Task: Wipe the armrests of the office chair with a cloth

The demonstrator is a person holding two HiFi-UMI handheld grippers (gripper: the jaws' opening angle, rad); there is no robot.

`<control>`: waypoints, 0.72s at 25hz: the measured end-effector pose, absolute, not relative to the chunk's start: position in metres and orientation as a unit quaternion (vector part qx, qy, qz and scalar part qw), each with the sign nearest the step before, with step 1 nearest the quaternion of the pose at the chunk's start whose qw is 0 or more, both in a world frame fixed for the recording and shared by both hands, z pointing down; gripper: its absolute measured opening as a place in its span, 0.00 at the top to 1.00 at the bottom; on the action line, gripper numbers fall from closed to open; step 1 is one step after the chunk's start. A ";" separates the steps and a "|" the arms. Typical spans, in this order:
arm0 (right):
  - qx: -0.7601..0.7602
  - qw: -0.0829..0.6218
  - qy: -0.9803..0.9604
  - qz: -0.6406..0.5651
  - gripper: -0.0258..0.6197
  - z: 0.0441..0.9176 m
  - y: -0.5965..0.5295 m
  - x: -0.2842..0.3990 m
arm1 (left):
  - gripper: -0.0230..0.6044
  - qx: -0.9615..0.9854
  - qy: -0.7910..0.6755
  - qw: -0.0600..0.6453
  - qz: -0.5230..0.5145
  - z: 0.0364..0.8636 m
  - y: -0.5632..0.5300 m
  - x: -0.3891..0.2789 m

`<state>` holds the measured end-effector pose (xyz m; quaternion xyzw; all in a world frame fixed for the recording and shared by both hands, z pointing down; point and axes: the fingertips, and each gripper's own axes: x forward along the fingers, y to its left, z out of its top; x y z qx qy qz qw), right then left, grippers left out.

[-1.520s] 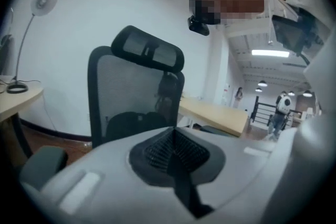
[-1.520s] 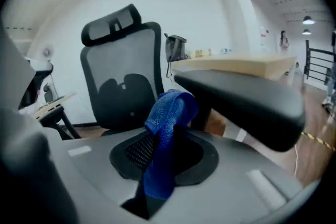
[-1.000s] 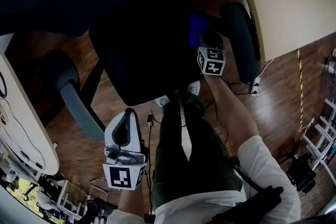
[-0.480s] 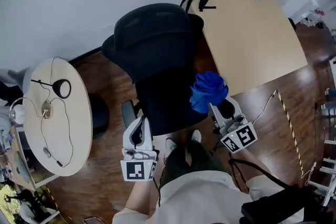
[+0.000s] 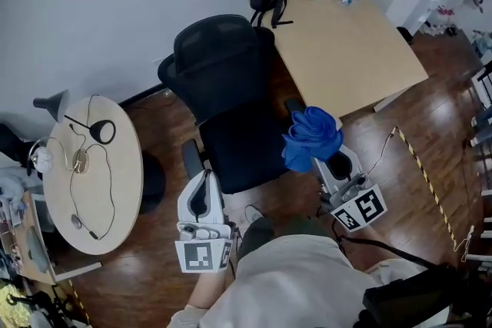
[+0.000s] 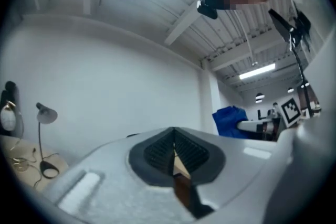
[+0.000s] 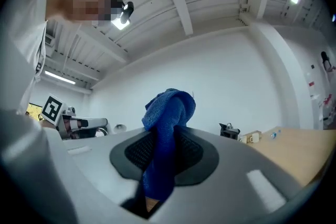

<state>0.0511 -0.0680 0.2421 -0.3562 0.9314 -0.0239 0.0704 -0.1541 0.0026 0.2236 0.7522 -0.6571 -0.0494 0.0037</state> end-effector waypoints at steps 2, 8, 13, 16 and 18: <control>-0.351 0.062 0.934 -0.011 0.83 0.237 -0.047 0.063 | 0.98 0.756 -0.654 0.008 -0.037 0.226 0.025 -0.136; -0.319 0.066 0.945 -0.008 0.83 0.226 0.018 0.116 | 0.98 0.741 -0.671 -0.011 -0.027 0.216 0.084 -0.071; -0.312 0.074 0.947 -0.020 0.83 0.228 0.077 0.182 | 0.98 0.741 -0.671 -0.014 -0.027 0.216 0.149 0.003; -0.307 0.080 0.948 -0.037 0.83 0.230 0.107 0.213 | 0.98 0.741 -0.671 -0.007 -0.027 0.217 0.180 0.036; -0.299 0.084 0.949 -0.045 0.83 0.230 0.122 0.224 | 0.98 0.738 -0.674 -0.009 -0.027 0.210 0.198 0.047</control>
